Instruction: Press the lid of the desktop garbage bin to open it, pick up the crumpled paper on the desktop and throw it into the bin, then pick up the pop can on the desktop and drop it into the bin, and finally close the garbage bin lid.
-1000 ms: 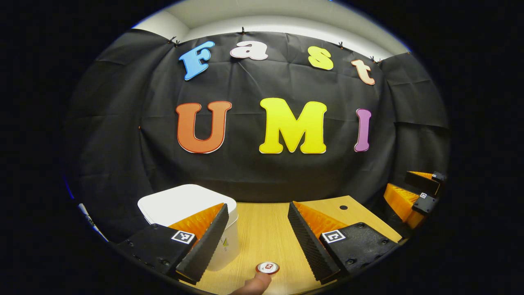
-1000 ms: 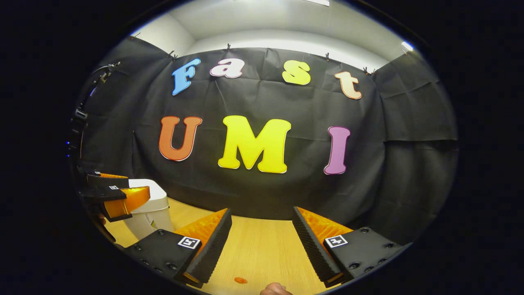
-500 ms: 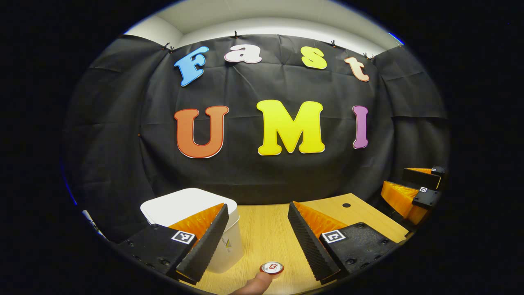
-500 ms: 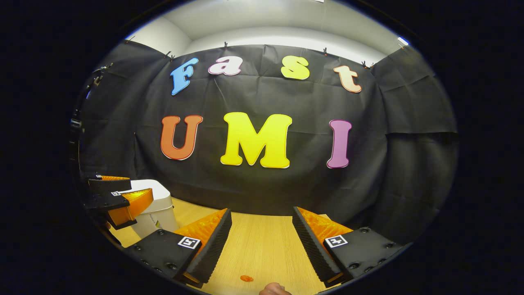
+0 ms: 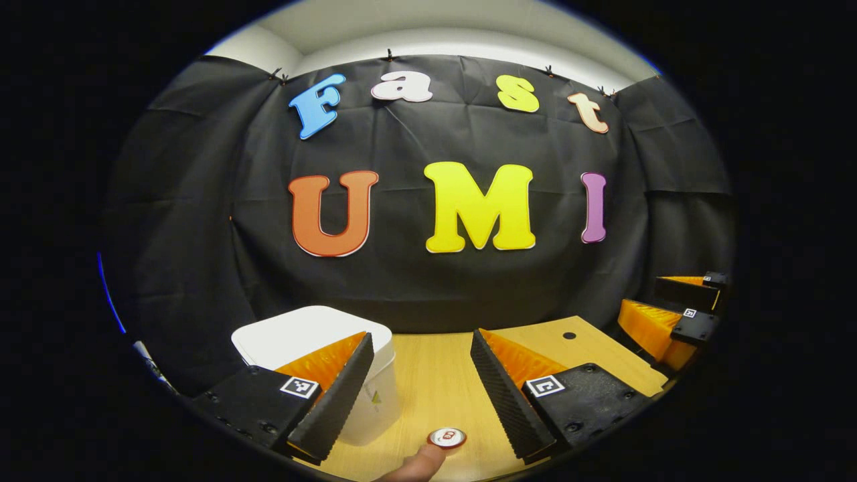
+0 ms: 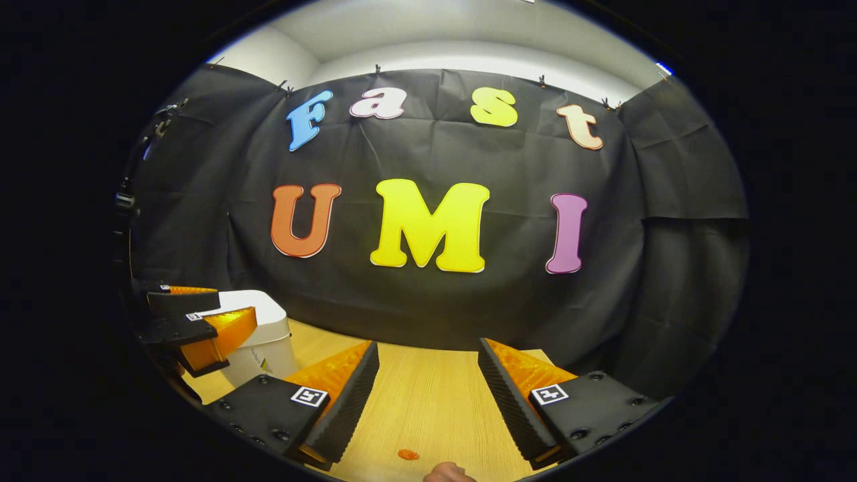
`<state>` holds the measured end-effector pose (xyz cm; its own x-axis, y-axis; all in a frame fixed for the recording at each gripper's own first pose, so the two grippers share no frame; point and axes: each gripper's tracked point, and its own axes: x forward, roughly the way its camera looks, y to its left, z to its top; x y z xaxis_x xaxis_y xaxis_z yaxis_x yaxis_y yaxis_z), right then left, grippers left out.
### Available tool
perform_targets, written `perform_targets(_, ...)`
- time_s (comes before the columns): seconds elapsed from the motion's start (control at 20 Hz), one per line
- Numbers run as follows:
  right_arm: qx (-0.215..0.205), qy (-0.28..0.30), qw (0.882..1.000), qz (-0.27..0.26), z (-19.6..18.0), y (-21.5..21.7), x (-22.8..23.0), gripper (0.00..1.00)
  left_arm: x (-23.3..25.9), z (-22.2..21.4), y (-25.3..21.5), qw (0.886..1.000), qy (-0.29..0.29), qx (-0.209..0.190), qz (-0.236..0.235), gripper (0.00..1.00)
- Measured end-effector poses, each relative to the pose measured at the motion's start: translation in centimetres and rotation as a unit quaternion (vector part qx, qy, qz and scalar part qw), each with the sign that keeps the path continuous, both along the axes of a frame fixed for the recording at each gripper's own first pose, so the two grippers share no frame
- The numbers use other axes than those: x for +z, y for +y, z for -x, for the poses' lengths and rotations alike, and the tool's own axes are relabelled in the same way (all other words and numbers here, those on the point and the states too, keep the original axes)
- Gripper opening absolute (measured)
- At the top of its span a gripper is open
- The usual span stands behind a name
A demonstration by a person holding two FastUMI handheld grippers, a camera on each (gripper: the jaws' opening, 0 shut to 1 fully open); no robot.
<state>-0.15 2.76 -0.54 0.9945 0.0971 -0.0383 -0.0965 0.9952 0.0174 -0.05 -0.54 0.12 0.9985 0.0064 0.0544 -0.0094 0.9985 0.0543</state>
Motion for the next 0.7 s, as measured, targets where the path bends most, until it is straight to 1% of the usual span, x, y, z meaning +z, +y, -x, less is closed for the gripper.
perform_targets(0.1, -0.002, 0.003, 1.0, -0.002, -0.4, -0.2, -0.1, 0.94, -0.1, -1.0, 1.1, 1.0, 0.002, 0.02, -0.008, 0.96)
perform_targets(0.25, -0.003, 0.009, 1.0, 0.0, -1.0, -0.3, -0.4, 0.94, -0.7, -2.9, 2.5, 0.999, 0.024, 0.03, -0.006, 0.96)
perform_targets(0.3, -0.003, 0.011, 1.0, 0.002, -1.2, -0.3, -0.5, 0.94, -0.7, -3.5, 3.2, 0.999, 0.029, 0.037, -0.002, 0.94)
perform_targets(0.35, -0.004, 0.012, 1.0, 0.004, -1.5, -0.3, -0.5, 0.94, -0.9, -4.0, 3.9, 0.998, 0.036, 0.043, 0.006, 0.89)
perform_targets(0.5, -0.005, 0.015, 1.0, 0.005, -2.3, -0.1, -0.6, 0.94, -1.5, -5.6, 6.3, 0.995, 0.062, 0.079, 0.026, 0.85)
perform_targets(0.55, -0.004, 0.017, 1.0, 0.005, -2.6, 0.0, -0.6, 0.94, -1.4, -6.1, 7.0, 0.993, 0.066, 0.091, 0.027, 0.8)
perform_targets(0.6, -0.005, 0.017, 1.0, 0.008, -2.8, 0.1, -0.6, 0.94, -1.6, -6.5, 7.5, 0.992, 0.072, 0.101, 0.03, 0.78)
perform_targets(0.65, -0.002, 0.018, 1.0, 0.01, -3.2, 0.3, -0.7, 0.94, -1.8, -6.9, 7.7, 0.991, 0.078, 0.102, 0.037, 0.7)
perform_targets(0.7, 0.002, 0.018, 1.0, 0.01, -3.4, 0.6, -0.9, 0.94, -2.1, -7.2, 8.1, 0.989, 0.088, 0.11, 0.042, 0.67)
